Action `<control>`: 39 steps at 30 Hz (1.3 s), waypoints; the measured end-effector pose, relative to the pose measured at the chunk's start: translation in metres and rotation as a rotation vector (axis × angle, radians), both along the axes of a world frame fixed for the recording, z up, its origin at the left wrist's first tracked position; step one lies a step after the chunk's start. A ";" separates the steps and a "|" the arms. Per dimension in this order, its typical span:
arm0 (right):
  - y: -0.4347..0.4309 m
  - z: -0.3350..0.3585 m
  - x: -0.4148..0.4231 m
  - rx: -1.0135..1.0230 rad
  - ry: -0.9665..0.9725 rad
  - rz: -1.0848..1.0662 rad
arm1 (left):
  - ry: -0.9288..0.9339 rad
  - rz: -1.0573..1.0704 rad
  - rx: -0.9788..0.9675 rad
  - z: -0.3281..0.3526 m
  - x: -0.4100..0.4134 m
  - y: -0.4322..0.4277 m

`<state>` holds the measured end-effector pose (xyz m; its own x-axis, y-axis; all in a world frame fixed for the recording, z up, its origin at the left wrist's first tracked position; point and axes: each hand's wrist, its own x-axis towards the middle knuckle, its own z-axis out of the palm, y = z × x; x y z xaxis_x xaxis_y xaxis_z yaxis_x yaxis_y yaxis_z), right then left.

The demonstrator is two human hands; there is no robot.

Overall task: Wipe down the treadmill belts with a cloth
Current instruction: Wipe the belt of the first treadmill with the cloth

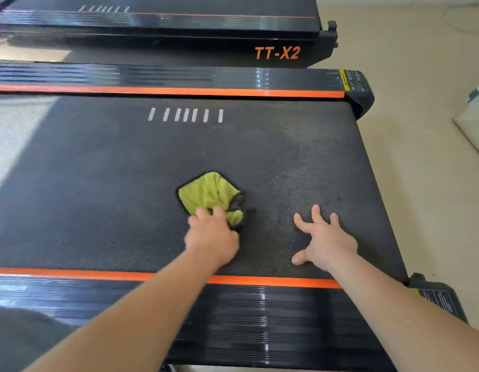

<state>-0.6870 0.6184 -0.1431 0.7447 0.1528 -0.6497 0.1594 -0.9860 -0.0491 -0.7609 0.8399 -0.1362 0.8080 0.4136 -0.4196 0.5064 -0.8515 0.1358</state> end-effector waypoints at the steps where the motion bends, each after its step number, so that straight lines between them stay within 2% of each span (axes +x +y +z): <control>1: 0.000 0.001 0.000 0.000 -0.002 -0.010 | -0.005 -0.026 -0.072 0.001 -0.004 -0.026; 3: -0.002 0.002 -0.003 -0.004 -0.026 -0.005 | -0.015 -0.228 -0.183 0.003 -0.017 -0.071; 5: -0.004 0.003 -0.005 0.003 -0.072 0.020 | -0.021 -0.448 -0.191 0.004 -0.023 -0.087; 7: -0.004 0.006 -0.006 -0.001 -0.053 0.032 | -0.048 -0.489 -0.154 0.001 -0.011 -0.063; 9: -0.001 0.009 -0.006 -0.004 -0.003 0.018 | -0.045 -0.392 -0.019 -0.004 0.000 -0.015; 12: 0.002 0.012 -0.006 -0.010 0.004 0.020 | -0.043 -0.070 0.097 -0.007 0.005 0.057; 14: 0.003 0.013 -0.005 -0.004 0.024 0.007 | -0.075 0.136 0.078 -0.007 -0.002 0.061; 16: 0.003 0.012 -0.005 -0.003 0.009 0.009 | -0.072 0.199 0.051 -0.005 -0.008 0.028; 18: 0.003 0.010 -0.006 -0.005 -0.023 0.011 | -0.063 0.076 -0.041 -0.002 -0.015 -0.021; 20: 0.001 0.009 -0.008 -0.016 -0.034 0.018 | -0.051 -0.197 -0.106 0.000 -0.025 -0.056; 22: -0.001 0.008 -0.008 -0.030 -0.042 0.031 | -0.017 -0.394 -0.134 0.003 -0.021 -0.054; 23: -0.001 0.007 -0.008 -0.025 -0.042 0.034 | -0.016 -0.420 -0.108 0.005 -0.017 -0.039; 25: -0.001 0.008 -0.009 -0.016 -0.041 0.035 | -0.020 -0.356 0.032 0.003 -0.009 0.003; 27: 0.000 0.010 -0.012 -0.021 -0.054 0.043 | -0.009 -0.144 0.118 0.001 -0.007 0.055; 29: 0.000 0.010 -0.010 -0.015 -0.050 0.048 | -0.009 0.075 0.119 0.001 -0.011 0.082; 31: 0.001 0.012 -0.009 -0.014 -0.029 0.032 | -0.008 0.115 0.087 0.003 -0.012 0.062; 33: 0.003 0.012 -0.009 -0.023 -0.045 0.033 | 0.003 -0.036 -0.014 0.004 -0.016 0.016; 35: 0.003 0.011 -0.010 -0.019 -0.059 0.040 | 0.003 -0.300 -0.113 0.007 -0.026 -0.029; 37: 0.001 0.012 -0.010 -0.015 -0.064 0.053 | -0.014 -0.507 -0.096 0.008 -0.025 -0.041; 39: -0.001 0.013 -0.010 -0.005 -0.048 0.052 | -0.031 -0.491 -0.041 0.007 -0.016 -0.025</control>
<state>-0.6967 0.6177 -0.1302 0.7664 0.1890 -0.6140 0.2122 -0.9766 -0.0357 -0.7765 0.8148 -0.1292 0.9157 -0.0357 -0.4003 0.0418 -0.9822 0.1830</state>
